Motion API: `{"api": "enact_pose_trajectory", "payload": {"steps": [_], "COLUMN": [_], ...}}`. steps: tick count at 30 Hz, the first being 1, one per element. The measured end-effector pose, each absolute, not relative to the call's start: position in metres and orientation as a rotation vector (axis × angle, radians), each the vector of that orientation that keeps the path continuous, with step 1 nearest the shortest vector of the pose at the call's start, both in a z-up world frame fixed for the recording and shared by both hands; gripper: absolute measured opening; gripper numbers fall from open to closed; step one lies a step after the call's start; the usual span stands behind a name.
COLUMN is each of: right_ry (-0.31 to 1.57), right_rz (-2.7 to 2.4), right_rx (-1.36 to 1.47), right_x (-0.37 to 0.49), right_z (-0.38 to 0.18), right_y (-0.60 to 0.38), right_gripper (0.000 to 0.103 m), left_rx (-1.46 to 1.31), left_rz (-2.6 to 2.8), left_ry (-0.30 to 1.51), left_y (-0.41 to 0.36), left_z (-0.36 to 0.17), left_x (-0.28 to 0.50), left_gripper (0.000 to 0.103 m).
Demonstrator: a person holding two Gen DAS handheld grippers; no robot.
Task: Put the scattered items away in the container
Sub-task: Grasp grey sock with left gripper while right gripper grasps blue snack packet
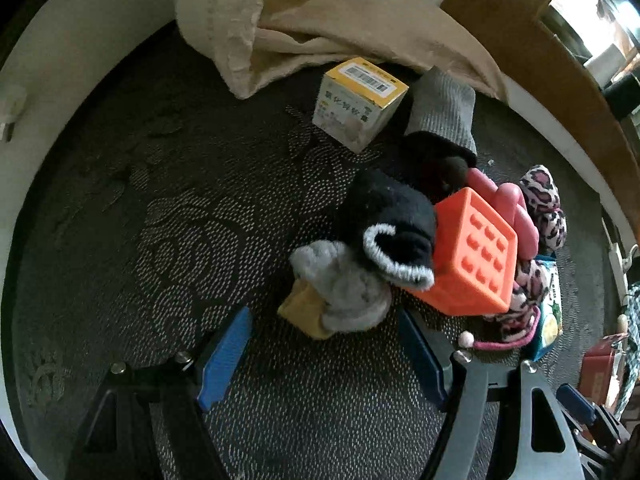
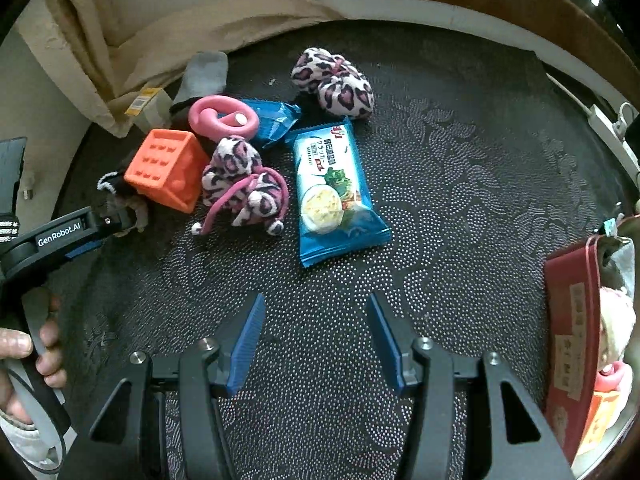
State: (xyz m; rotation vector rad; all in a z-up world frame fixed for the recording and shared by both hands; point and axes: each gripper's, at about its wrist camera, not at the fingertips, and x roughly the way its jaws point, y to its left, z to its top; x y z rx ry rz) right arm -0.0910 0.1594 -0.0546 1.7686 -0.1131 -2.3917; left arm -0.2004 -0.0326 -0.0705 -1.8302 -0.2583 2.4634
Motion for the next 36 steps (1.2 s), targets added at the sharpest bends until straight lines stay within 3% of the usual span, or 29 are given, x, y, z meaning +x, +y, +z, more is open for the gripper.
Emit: {"api": "enact_pose_trajectory", "payload": {"steps": [11, 13, 14, 15, 36], "right_ry": [-0.132, -0.132, -0.132, -0.132, -0.058], "right_rz": [-2.384, -2.383, -2.383, -2.382, -2.416], "right_rx": [1.805, 1.808, 1.809, 1.810, 1.797], "right_x": [-0.107, -0.110, -0.111, -0.113, -0.160], "right_z": [-0.066, -0.067, -0.068, -0.068, -0.081], "right_y": [0.162, 0.162, 0.162, 0.162, 0.161], "right_gripper": [0.057, 0.057, 0.057, 0.057, 0.061], "left_rx": [-1.815, -1.806, -1.800, -1.800, -1.767], "left_rz": [2.461, 2.465, 2.465, 2.461, 2.435], "left_ry": [-0.218, -0.224, -0.229, -0.238, -0.280], "left_y": [-0.027, -0.027, -0.027, -0.027, -0.014], "left_z": [-0.081, -0.079, -0.078, -0.078, -0.058], "left_x": [-0.214, -0.214, -0.214, -0.213, -0.190], "left_gripper": [0.076, 0.068, 0.057, 0.056, 0.054]}}
